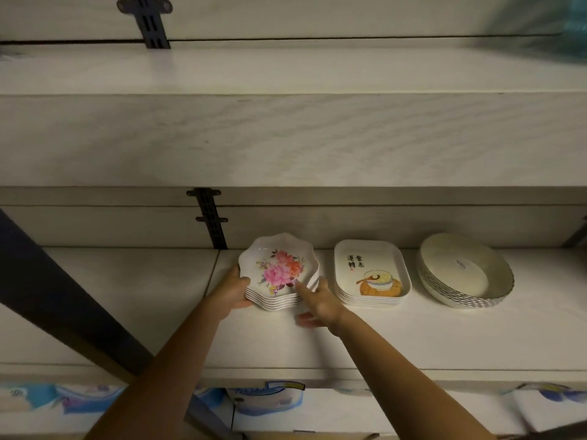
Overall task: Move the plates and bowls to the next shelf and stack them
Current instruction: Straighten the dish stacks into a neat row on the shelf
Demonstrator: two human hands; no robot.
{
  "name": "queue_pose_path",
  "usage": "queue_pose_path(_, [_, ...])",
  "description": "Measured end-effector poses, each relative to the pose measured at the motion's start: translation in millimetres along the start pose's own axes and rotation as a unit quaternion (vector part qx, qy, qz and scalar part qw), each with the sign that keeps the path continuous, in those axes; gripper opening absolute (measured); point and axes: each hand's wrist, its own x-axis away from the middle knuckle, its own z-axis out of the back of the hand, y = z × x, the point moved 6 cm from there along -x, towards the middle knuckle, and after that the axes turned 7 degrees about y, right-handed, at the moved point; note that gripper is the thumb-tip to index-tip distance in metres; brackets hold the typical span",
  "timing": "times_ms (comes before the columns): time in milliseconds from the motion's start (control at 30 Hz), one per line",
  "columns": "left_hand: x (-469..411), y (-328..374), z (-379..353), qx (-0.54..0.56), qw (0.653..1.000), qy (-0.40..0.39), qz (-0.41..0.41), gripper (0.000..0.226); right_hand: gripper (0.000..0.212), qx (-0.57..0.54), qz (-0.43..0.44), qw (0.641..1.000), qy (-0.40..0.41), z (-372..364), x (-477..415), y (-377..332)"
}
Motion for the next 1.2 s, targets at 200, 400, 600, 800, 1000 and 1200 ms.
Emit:
queue_pose_path(200, [6, -8, 1, -0.01, 1.0, 0.001, 0.021, 0.043, 0.047, -0.063, -0.014, 0.997, 0.034, -4, -11, 1])
queue_pose_path(400, [10, -23, 10, -0.022, 0.997, -0.022, 0.072, 0.054, 0.042, -0.032, -0.025, 0.999, 0.02, 7, -7, 2])
queue_pose_path(600, [17, -24, 0, 0.042, 0.998, -0.027, 0.047, 0.022, 0.041, -0.103, -0.083, 0.991, 0.009, 0, -5, 18])
queue_pose_path(800, [34, -18, 5, 0.019, 0.999, -0.034, 0.02, 0.036, 0.034, -0.107, -0.086, 0.99, 0.012, 2, 9, 24])
queue_pose_path(1000, [67, -2, -3, -0.014, 0.997, -0.082, -0.003, 0.039, 0.034, -0.107, -0.051, 0.993, -0.017, 28, 43, 15])
queue_pose_path(1200, [114, 10, -56, -0.011, 0.99, -0.134, -0.038, 0.029, 0.022, -0.08, -0.037, 0.996, -0.009, 92, 77, 22])
